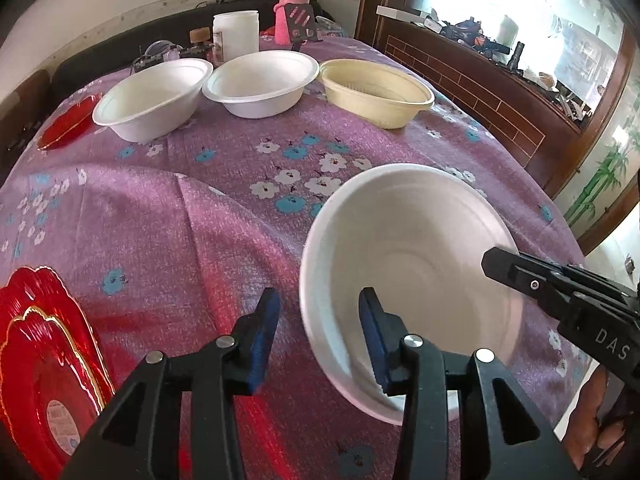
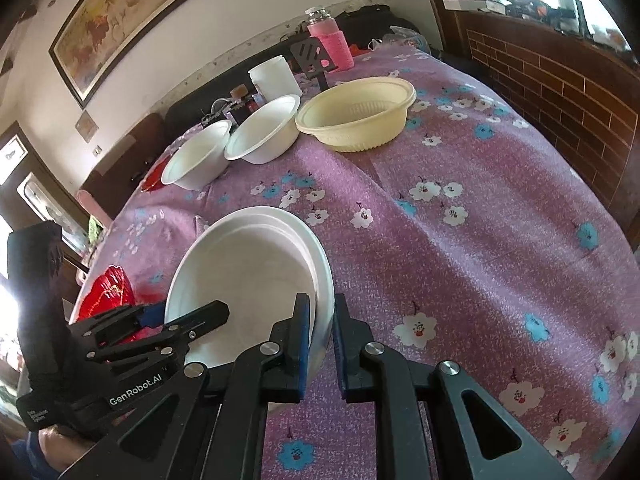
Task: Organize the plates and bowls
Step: 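Carry the white plate with both grippers over the red plate stack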
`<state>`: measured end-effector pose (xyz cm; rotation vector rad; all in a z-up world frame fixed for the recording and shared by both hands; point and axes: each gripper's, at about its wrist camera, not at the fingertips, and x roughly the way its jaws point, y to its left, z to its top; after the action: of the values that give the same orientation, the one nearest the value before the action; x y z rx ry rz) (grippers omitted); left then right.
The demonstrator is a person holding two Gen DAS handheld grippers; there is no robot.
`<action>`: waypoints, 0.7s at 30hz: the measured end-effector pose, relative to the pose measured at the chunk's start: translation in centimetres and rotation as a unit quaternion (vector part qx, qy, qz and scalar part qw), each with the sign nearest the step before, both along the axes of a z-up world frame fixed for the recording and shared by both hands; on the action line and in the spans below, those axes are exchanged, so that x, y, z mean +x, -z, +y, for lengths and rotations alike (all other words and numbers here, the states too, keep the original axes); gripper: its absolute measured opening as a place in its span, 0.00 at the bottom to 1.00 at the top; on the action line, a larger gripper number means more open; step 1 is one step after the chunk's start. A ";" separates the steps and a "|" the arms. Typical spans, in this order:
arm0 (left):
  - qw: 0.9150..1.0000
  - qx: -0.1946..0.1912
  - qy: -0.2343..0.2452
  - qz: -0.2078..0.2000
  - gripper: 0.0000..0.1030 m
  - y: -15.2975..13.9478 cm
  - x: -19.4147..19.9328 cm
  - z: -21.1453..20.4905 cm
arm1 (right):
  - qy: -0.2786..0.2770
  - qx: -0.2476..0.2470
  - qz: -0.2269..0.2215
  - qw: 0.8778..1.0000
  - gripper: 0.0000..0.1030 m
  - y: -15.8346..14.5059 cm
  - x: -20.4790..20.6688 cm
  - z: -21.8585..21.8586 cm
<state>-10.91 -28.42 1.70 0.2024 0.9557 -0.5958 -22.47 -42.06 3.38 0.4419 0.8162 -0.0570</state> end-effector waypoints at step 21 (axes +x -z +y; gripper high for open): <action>1.000 0.006 0.017 -0.008 0.18 0.5 0.1 -1.0 | 0.001 0.011 -0.006 1.000 0.13 0.4 0.3 -0.1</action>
<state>-10.81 -29.42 1.16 0.2353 0.9415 -0.6193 -22.12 -42.15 2.98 0.4647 0.8057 -0.0478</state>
